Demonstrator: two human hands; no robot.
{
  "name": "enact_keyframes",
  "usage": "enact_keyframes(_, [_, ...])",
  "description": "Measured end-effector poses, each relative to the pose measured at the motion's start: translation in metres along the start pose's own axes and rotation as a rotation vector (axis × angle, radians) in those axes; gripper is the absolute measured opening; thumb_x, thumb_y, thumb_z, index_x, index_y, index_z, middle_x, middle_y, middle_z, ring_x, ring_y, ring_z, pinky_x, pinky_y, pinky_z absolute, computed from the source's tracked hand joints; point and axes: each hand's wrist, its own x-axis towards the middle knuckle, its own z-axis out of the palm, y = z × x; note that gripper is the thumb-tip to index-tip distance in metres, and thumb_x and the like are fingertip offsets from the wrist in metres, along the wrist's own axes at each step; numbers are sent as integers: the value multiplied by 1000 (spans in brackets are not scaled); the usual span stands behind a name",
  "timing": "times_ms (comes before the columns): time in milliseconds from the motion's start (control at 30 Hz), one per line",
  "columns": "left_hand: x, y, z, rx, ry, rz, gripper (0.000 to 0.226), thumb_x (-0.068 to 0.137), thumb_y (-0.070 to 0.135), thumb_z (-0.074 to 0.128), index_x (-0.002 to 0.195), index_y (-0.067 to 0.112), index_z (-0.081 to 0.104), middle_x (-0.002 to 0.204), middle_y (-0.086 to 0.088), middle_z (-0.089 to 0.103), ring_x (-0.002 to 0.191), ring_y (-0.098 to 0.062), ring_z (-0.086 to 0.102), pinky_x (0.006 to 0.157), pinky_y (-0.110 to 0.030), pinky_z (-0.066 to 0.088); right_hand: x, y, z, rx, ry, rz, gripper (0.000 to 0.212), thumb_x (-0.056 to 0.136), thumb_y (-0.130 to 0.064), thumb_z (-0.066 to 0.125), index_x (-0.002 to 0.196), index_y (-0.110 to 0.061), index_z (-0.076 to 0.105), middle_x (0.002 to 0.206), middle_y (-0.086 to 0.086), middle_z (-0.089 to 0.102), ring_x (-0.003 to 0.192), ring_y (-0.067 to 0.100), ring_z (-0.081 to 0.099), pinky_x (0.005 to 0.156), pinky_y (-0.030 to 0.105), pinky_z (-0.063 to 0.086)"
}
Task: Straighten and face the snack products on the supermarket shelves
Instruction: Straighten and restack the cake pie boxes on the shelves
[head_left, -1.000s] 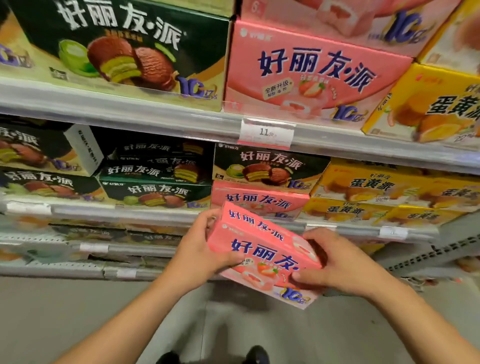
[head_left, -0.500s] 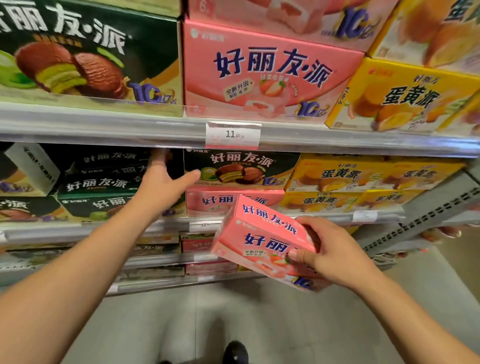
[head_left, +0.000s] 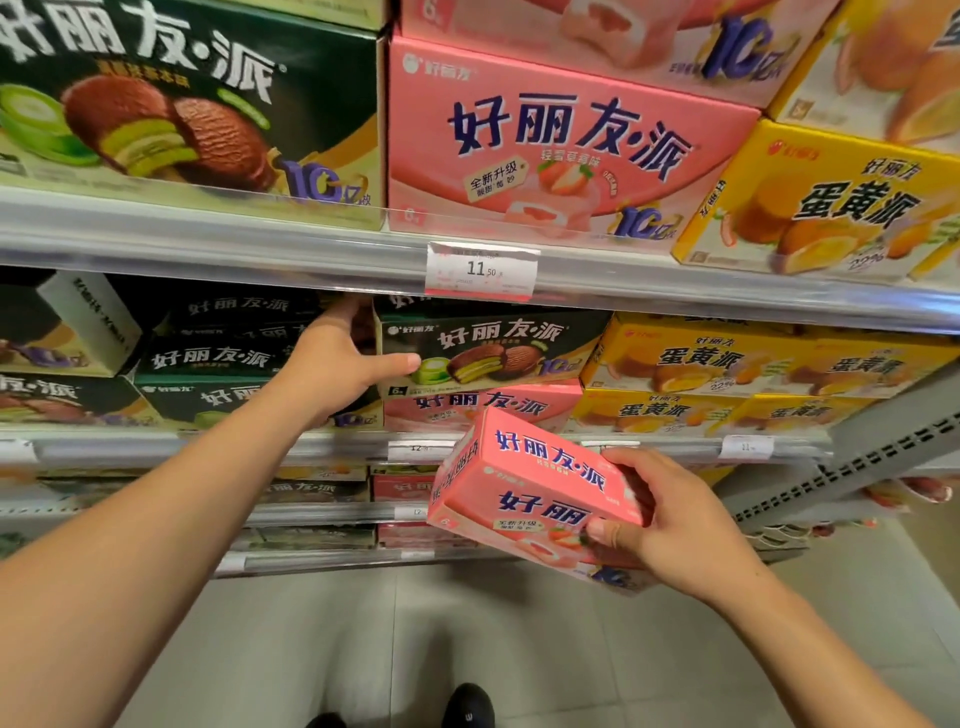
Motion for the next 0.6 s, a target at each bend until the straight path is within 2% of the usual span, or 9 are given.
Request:
enact_keyframes(100, [-30,-6,-11,-154,21,23,77,64,24,89,129,22,48,118,7,61,104,-11,61,79,-13,47,-3,2,-2,26,-10,-18,64,58,-52,74,117,-47,50,109,-29,55,103,-1,53,85,25,45])
enact_keyframes(167, [-55,-16,-22,-162,59,55,67,64,20,88,120,30,52,117,6,63,104,-10,61,78,-9,47,-3,2,-6,40,-5,-35,59,56,-49,77,108,-56,49,108,-30,56,104,-4,53,81,20,43])
enact_keyframes(267, [-93,-36,-49,-225,98,59,68,62,18,88,118,40,55,117,9,65,109,-13,61,87,-27,52,-1,-5,-13,73,-15,-71,64,56,-39,82,103,-67,49,106,-32,58,103,-1,56,83,26,45])
enact_keyframes(300, [-106,-44,-59,-229,105,54,70,60,21,88,120,38,56,117,10,66,109,-12,62,90,-30,52,1,-10,-15,65,-28,-94,66,56,-38,83,104,-67,49,107,-32,57,104,0,56,85,29,46])
enact_keyframes(367, [-130,-60,-82,-225,118,37,73,54,30,87,119,41,57,116,14,67,107,-6,63,88,-23,52,7,-22,-18,42,-51,-160,68,56,-33,86,107,-60,50,111,-34,54,107,0,54,89,30,44])
enact_keyframes(467, [-163,-88,-112,-221,142,5,72,49,26,86,113,47,60,113,17,69,103,-2,65,81,-7,48,18,-39,-25,0,-40,-247,69,54,-37,82,112,-53,48,113,-30,55,110,-5,50,88,16,38])
enact_keyframes(533, [-182,-110,-122,-212,155,-50,73,48,21,87,109,51,61,113,12,69,105,-6,64,80,-3,46,27,-49,-32,-14,-22,-272,67,55,-38,81,114,-47,50,114,-22,57,106,-3,52,84,11,37])
enact_keyframes(600, [-193,-132,-124,-195,157,-107,74,50,15,88,111,45,60,115,4,67,109,-15,61,84,-6,47,38,-58,-35,-47,4,-296,65,61,-32,86,116,-42,52,114,-22,56,101,-1,52,83,9,37])
